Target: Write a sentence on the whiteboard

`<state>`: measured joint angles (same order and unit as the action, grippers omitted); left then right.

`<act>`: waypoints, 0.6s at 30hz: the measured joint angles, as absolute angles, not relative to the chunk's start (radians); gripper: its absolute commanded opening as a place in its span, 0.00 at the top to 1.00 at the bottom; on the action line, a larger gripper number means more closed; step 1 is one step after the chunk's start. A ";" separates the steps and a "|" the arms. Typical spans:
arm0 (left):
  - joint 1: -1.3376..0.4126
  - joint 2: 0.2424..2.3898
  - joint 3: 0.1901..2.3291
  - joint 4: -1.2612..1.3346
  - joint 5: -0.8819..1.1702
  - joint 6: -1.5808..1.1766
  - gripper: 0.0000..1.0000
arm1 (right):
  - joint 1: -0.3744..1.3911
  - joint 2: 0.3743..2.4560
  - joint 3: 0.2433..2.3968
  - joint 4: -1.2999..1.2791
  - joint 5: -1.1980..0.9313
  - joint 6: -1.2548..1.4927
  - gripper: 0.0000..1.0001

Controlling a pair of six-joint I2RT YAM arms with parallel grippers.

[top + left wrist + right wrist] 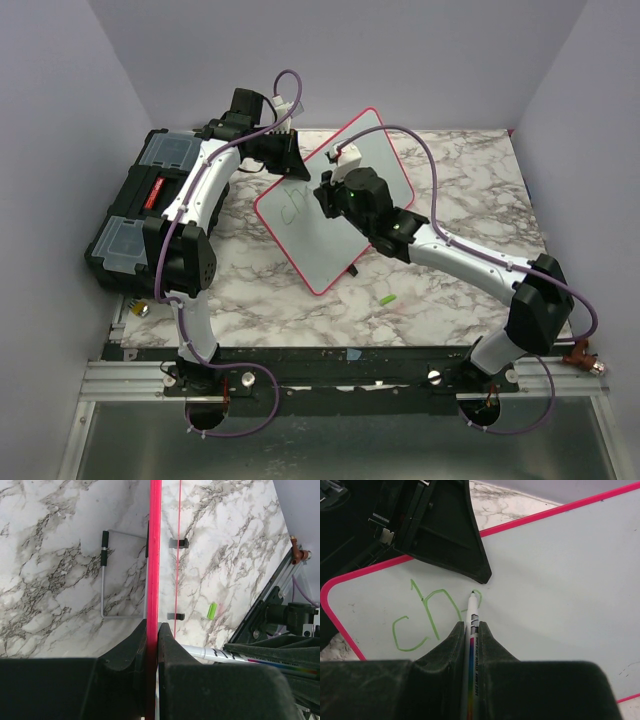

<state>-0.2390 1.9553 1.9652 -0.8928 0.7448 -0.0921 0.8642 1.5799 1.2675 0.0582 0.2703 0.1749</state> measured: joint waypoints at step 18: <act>-0.239 1.955 1.961 -0.892 0.744 -0.091 1.00 | 0.864 1.536 1.171 0.080 0.218 0.207 0.99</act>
